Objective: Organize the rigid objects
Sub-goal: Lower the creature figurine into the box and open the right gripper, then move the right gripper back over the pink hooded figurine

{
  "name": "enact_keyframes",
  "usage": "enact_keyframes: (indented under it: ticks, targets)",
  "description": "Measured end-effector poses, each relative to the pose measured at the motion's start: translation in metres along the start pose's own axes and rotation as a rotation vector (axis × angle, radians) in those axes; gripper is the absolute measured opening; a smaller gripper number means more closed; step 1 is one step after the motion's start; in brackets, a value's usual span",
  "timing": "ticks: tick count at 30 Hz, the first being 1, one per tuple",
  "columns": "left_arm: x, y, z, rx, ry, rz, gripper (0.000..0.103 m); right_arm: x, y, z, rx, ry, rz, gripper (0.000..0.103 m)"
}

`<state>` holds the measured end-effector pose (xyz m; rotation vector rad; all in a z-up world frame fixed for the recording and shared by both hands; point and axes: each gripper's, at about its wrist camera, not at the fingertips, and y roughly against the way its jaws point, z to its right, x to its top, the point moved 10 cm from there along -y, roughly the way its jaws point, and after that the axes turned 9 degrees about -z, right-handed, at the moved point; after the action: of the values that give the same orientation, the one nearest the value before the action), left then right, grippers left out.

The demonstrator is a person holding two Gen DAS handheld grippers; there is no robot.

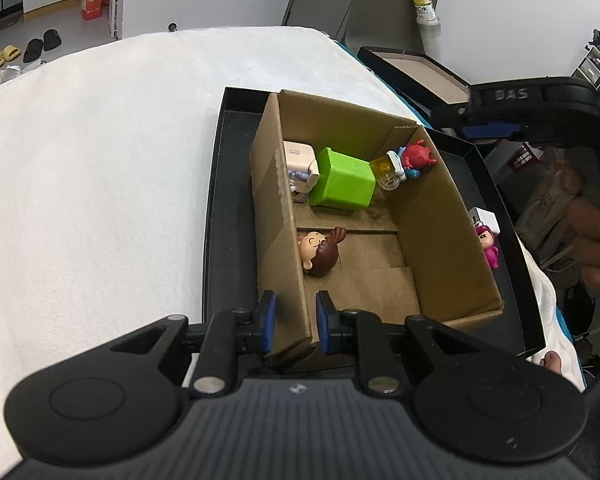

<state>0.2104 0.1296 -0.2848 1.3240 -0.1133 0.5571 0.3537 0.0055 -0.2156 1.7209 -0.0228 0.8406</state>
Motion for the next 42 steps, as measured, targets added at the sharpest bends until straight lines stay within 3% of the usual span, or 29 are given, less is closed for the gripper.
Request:
enact_keyframes:
  ticks: [17, 27, 32, 42]
  targets:
    - [-0.001, 0.002, 0.000, 0.023, -0.003, 0.008, 0.021, -0.007, 0.027, 0.032, 0.034, -0.057, -0.044, 0.062]
    - [0.000, 0.004, -0.003, 0.031, 0.018, 0.007, 0.021, -0.011, 0.047, 0.070, 0.056, -0.142, -0.029, 0.064]
    - [-0.001, 0.006, -0.002, 0.039, 0.016, 0.009, 0.021, -0.016, 0.057, 0.085, 0.064, -0.158, -0.017, 0.076]
    - [0.000, 0.006, -0.001, 0.055, 0.011, 0.010, 0.020, -0.040, 0.041, 0.122, 0.067, -0.194, -0.113, 0.076]
